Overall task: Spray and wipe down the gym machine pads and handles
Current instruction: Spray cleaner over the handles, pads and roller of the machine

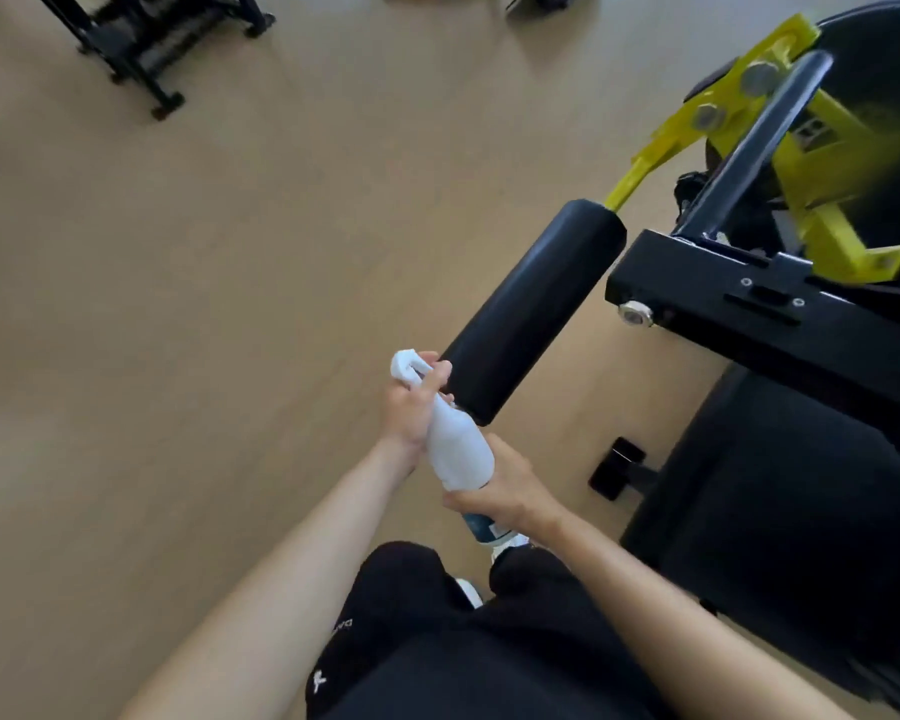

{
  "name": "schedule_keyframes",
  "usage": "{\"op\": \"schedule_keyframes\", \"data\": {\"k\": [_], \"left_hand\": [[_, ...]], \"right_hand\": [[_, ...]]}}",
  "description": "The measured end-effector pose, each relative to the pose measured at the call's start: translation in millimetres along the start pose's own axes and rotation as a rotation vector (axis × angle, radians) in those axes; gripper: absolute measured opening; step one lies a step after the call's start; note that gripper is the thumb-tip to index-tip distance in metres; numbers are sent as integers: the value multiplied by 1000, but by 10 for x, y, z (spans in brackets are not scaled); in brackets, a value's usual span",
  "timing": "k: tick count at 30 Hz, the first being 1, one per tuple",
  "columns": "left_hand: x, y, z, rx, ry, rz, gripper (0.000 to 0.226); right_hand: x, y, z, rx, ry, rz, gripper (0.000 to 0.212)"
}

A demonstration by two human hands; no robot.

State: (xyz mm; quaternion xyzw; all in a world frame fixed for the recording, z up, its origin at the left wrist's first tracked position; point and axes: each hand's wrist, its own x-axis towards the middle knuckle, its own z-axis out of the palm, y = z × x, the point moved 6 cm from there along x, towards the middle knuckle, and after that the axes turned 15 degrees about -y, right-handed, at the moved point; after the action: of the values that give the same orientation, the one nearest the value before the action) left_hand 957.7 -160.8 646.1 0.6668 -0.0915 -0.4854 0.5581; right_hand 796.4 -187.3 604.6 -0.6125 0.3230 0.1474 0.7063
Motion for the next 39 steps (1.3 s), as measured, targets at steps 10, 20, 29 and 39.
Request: {"op": "schedule_keyframes", "data": {"k": [10, 20, 29, 39], "left_hand": [[889, -365, -129, 319, -131, -292, 32], [1481, -30, -432, 390, -333, -258, 27], [1913, 374, -424, 398, -479, -184, 29], [2094, 644, 71, 532, -586, -107, 36]], "right_hand": [[446, 33, -5, 82, 61, 229, 71], [977, -457, 252, 205, 222, 280, 60], [1273, -901, 224, 299, 366, 219, 51], [1320, -893, -178, 433, 465, 117, 53]]}}
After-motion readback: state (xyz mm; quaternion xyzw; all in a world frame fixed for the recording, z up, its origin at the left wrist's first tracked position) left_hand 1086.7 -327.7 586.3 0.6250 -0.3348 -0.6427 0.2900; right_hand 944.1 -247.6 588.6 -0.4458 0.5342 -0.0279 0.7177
